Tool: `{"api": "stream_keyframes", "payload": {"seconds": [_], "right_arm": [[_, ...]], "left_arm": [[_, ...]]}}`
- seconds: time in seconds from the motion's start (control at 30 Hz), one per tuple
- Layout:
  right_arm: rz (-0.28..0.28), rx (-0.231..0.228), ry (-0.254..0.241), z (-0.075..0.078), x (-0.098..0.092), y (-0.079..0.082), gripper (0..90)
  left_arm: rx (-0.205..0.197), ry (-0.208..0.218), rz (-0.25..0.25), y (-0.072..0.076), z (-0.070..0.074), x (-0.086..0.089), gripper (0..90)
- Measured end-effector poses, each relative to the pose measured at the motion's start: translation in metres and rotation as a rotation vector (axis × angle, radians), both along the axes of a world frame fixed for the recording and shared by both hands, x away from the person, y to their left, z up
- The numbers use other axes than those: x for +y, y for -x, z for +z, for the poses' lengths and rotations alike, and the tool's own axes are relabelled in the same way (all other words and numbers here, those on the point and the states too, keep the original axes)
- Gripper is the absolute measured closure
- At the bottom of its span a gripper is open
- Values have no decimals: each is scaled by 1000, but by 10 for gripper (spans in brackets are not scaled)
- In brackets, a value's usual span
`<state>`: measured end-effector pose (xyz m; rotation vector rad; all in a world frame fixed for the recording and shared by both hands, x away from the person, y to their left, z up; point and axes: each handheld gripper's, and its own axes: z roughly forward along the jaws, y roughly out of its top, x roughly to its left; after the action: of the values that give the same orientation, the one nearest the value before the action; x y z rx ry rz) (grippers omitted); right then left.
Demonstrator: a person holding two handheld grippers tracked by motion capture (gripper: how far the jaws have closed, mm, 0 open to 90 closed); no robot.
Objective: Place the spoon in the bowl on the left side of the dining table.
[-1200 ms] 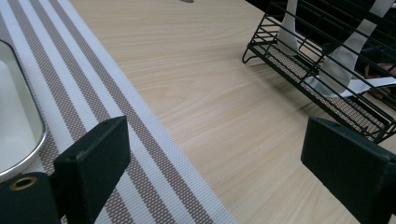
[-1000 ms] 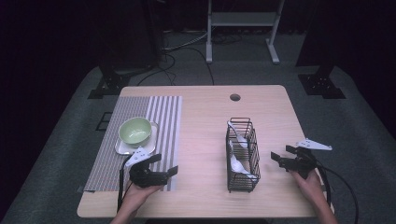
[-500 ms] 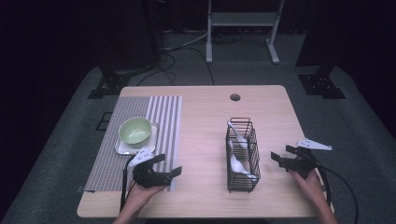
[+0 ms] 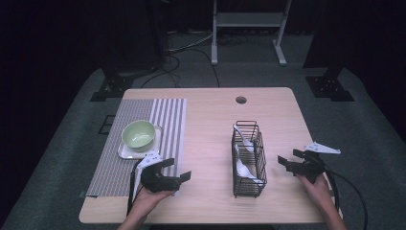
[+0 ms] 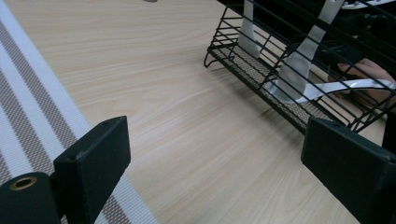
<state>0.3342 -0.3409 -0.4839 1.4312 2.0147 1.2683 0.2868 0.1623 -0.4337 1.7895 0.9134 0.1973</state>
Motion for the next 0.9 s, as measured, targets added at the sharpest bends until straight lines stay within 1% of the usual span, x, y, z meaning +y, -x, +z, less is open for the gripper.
{"api": "stream_keyframes", "payload": {"seconds": [0.13,0.3,0.37,0.6,0.77,0.9], "right_arm": [[0,0,-1,0,0,0,165],[0,-3,0,0,0,0,165],[0,-3,0,0,0,0,165],[1,-2,0,0,0,0,165],[2,-3,1,0,0,0,165],[3,-4,1,0,0,0,165]], "left_arm": [[5,7,-17,0,2,-7,72],[2,3,-33,-1,3,-12,72],[3,16,-34,-1,4,-15,72],[6,24,-49,-1,6,-20,72],[7,35,-67,0,9,-27,72],[9,35,-77,-1,10,-30,73]]}}
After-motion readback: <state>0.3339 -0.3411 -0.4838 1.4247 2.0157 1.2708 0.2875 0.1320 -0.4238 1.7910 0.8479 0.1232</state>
